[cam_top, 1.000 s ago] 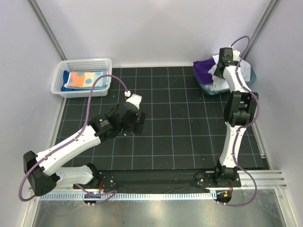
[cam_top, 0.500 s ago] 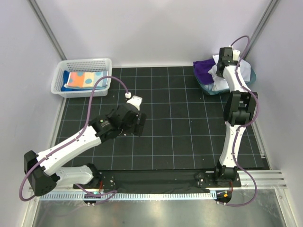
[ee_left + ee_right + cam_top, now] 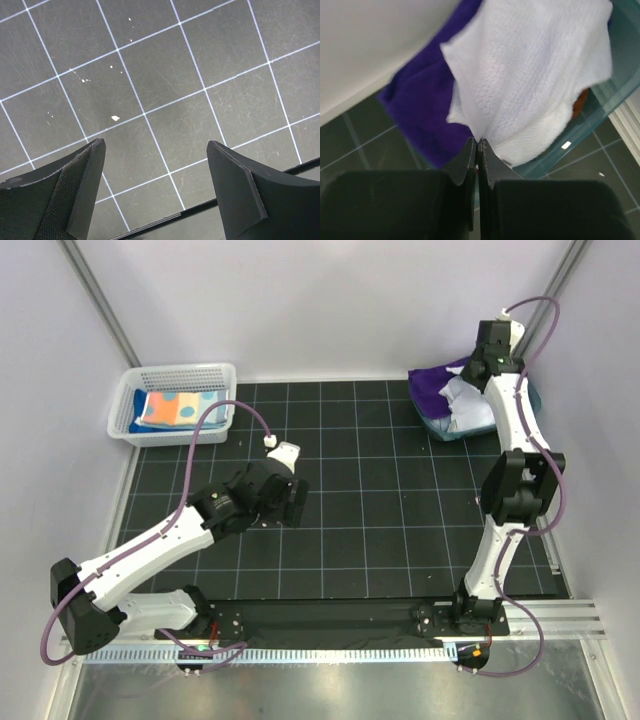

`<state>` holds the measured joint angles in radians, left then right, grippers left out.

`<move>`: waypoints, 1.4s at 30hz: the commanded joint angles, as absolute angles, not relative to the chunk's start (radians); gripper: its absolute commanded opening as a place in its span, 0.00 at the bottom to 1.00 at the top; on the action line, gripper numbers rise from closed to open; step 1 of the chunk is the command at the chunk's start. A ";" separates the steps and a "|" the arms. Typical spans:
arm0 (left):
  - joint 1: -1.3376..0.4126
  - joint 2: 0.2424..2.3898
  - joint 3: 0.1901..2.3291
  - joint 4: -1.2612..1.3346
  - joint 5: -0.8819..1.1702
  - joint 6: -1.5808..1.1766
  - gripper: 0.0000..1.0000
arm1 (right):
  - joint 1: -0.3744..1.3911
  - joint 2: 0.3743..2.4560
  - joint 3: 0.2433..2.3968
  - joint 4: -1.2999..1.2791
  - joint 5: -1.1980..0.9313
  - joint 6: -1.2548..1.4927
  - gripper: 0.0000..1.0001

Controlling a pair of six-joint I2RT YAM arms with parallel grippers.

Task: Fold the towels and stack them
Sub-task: Grab crumpled towel, then move the towel to the center of the board

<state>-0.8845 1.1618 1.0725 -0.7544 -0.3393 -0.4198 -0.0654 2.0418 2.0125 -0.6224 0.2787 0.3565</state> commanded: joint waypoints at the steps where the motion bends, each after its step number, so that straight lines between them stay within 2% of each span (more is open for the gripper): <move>1: -0.887 1.134 1.071 -0.736 -0.374 -0.428 0.87 | 0.027 1.904 1.964 -0.623 0.163 0.393 0.04; 7: -0.865 1.134 1.068 -0.759 -0.448 -0.445 0.90 | 0.334 1.720 1.699 -0.537 0.106 0.409 0.04; 13: -0.787 1.124 1.058 -0.778 -0.462 -0.469 0.93 | 0.726 1.523 1.216 -0.384 0.181 0.489 0.04; 14: -0.763 1.123 1.055 -0.776 -0.447 -0.471 0.93 | 0.770 1.504 1.074 -0.356 0.172 0.518 0.04; 19: -0.726 1.156 1.045 -0.769 -0.407 -0.495 0.93 | 1.012 1.408 0.676 -0.195 0.178 0.756 0.04; 26: -0.736 1.299 1.013 -0.701 -0.249 -0.643 0.89 | 1.181 1.304 0.522 -0.221 0.248 0.928 0.02; 33: -0.805 1.429 0.936 -0.605 -0.282 -0.735 0.88 | 1.284 1.137 0.502 -0.355 0.264 0.962 0.03; 42: -0.824 1.523 0.885 -0.416 -0.157 -0.724 0.87 | 1.293 0.922 0.448 -0.528 0.290 1.006 0.04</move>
<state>-0.8127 1.5131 0.9016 -0.5552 -0.2310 -0.7078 1.2877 0.9722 0.4706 -0.4473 0.2474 0.9577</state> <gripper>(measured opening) 0.871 0.079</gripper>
